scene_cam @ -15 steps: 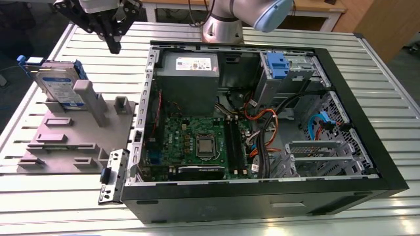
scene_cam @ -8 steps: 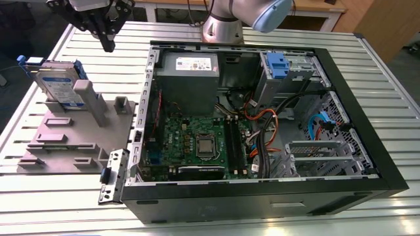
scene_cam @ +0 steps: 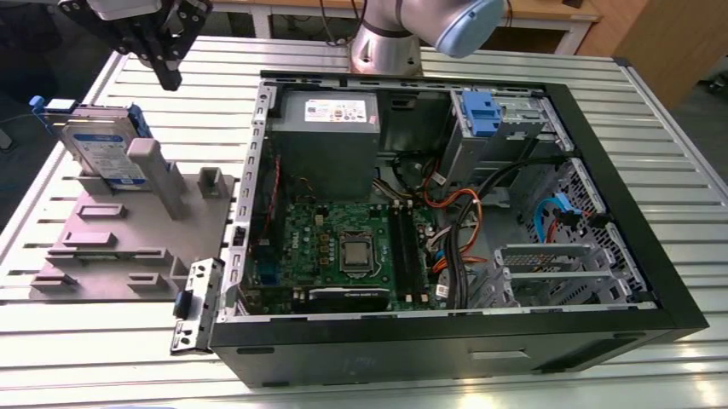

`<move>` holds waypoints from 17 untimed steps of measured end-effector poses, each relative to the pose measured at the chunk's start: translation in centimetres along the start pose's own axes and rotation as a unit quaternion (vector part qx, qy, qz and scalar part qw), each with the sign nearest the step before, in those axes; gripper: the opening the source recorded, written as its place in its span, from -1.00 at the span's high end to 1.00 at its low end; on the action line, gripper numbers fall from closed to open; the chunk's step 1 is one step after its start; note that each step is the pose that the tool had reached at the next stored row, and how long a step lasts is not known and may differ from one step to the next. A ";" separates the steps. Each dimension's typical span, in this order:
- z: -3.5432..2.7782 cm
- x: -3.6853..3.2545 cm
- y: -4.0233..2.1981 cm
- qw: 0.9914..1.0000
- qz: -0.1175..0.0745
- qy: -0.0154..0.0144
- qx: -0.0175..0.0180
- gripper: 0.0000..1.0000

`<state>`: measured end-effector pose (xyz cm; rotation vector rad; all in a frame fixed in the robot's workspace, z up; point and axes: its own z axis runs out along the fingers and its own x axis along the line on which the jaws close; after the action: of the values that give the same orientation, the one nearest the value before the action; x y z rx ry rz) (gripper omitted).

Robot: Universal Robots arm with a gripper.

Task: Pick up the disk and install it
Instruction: 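Reach for the disk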

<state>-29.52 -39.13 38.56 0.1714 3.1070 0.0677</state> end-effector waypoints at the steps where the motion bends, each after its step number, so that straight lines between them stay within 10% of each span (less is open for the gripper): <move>1: 0.02 0.27 0.00 1.000 0.001 0.000 0.000 0.79; 8: 0.16 1.99 -0.05 1.000 0.006 0.000 0.000 0.79; 15: 0.16 2.14 -0.07 1.000 0.007 0.000 0.000 0.79; 17: 0.19 2.15 -0.07 1.000 0.007 0.004 0.001 0.79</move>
<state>-31.65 -38.95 38.31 0.1940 3.1147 0.0667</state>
